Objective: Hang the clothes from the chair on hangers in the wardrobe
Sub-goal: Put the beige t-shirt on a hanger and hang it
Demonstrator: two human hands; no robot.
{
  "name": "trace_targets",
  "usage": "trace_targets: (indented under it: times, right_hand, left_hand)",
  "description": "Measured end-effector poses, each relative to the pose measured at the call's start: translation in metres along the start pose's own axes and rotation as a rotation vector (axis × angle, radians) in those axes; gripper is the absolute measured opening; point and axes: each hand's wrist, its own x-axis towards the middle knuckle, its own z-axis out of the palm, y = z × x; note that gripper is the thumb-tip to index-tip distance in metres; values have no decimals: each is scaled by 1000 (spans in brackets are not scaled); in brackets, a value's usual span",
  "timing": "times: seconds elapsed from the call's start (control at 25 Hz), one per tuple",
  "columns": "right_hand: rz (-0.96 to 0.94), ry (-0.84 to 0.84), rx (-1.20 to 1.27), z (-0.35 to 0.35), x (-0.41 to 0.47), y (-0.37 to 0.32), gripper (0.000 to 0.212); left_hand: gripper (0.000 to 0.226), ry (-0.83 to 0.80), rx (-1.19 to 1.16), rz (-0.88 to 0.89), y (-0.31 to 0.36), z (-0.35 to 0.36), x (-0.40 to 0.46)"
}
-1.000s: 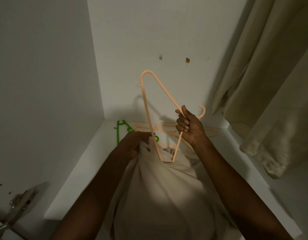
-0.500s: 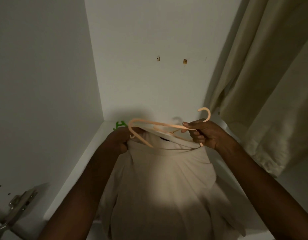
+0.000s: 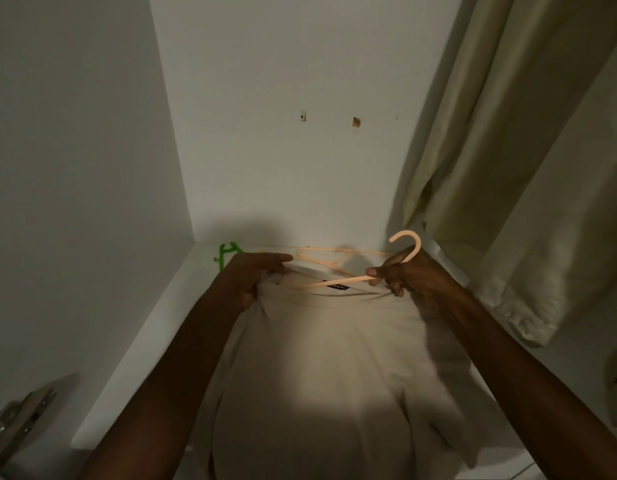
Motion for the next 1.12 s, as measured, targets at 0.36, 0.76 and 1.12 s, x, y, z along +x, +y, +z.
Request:
trace_targets:
  times: [0.36,0.76,1.12]
  right_hand:
    - [20,-517,-186,41,54,-17,17]
    - [210,-223,-313,61,72,65,16]
    - [318,-145,-404,16,57,92,19]
  left_hand:
    - [8,292,835,591,-19,23,16]
    - [22,316,959,366,-54,-25,28]
    - [29,207,1148,228,-69,-46,21]
